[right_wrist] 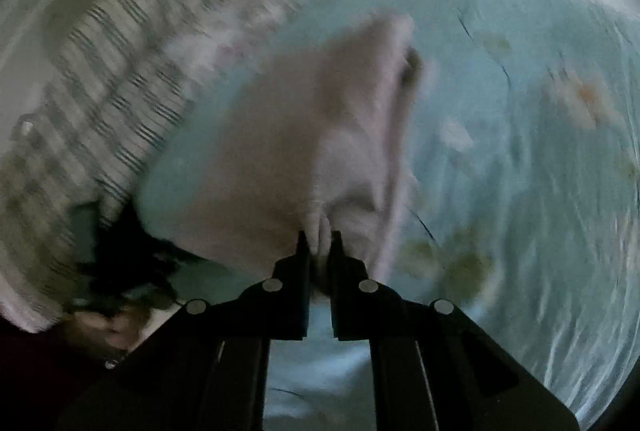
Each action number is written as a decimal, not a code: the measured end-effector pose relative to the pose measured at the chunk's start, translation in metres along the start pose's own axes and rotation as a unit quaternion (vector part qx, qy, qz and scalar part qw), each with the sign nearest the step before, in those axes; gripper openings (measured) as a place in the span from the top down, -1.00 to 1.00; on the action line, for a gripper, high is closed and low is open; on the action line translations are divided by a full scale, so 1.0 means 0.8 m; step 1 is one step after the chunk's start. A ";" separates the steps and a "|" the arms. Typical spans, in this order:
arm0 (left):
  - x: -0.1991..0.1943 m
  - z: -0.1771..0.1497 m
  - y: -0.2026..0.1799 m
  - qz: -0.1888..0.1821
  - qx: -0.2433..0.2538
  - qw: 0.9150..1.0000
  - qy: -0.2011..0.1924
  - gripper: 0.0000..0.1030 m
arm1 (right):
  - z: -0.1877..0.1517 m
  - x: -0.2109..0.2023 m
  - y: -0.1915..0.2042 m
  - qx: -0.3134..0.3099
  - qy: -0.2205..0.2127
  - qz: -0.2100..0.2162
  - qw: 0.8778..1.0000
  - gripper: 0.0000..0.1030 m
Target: Fold small clothes
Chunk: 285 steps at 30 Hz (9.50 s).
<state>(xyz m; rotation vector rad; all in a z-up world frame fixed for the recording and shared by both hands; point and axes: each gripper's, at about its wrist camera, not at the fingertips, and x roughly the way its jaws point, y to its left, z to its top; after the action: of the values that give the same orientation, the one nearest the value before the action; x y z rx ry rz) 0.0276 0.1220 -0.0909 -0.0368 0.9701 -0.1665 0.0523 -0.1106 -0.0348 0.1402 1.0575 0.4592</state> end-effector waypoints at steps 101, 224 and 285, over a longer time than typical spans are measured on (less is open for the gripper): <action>0.007 0.015 0.022 -0.066 -0.030 0.997 -0.004 -0.18 | -0.034 -0.004 0.017 0.094 -0.057 -0.059 0.992 0.75; -0.072 0.051 -0.023 0.121 0.072 0.989 -0.035 -0.70 | -0.002 -0.032 0.114 -0.066 -0.037 -0.117 0.990 -0.90; -0.044 0.086 -0.028 0.135 0.059 0.989 -0.032 -0.72 | 0.046 -0.018 0.077 -0.031 -0.053 -0.105 0.993 -0.90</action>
<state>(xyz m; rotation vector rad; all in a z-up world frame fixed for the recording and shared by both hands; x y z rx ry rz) 0.0617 0.1027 -0.0211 0.1954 0.8893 0.0269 0.0599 -0.0579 0.0148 -0.0023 0.9407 0.2909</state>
